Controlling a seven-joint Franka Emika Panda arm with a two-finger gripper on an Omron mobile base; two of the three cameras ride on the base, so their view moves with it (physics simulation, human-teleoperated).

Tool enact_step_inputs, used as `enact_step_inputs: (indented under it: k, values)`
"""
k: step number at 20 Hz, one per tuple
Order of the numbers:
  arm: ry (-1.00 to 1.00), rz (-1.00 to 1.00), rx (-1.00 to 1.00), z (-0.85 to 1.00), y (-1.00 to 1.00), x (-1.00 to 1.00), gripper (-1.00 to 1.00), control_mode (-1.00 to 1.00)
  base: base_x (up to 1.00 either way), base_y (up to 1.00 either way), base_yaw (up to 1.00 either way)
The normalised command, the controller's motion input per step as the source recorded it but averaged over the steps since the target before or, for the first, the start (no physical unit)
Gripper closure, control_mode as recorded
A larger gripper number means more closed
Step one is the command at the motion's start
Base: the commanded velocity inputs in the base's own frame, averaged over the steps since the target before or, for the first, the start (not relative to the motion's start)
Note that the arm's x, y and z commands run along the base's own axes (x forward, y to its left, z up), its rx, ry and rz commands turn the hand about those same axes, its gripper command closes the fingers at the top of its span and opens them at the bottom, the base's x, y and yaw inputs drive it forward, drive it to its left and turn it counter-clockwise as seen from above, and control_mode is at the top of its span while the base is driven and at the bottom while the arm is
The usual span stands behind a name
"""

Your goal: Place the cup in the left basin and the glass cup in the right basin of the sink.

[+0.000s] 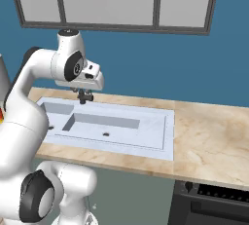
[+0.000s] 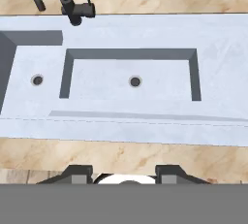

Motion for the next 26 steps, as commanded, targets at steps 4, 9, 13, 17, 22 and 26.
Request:
enact_step_inputs:
  k: [4, 9, 13, 17, 22, 26]
  values:
    - [0.00, 0.00, 0.00, 0.00, 0.00, -0.17, -1.00, -1.00, 0.00, 0.00, 0.00]
    - [0.00, -0.01, 0.00, 0.09, 0.00, -0.43, -1.00, -1.00, 0.00, 0.00, 0.00]
    - [0.00, -0.05, 0.00, 0.16, 0.00, -0.53, -1.00, -1.00, 0.00, 0.00, 0.00]
    - [0.00, -0.06, 0.00, 0.19, 0.00, -0.47, -1.00, -1.00, 0.00, 0.00, 0.00]
    - [0.00, -0.07, 0.00, 0.22, 0.00, -0.38, -1.00, -1.00, 0.00, 0.00, 0.00]
    - [0.00, -0.04, 0.00, 0.05, 0.00, -0.49, -1.00, -1.00, 0.00, 0.00, 0.00]
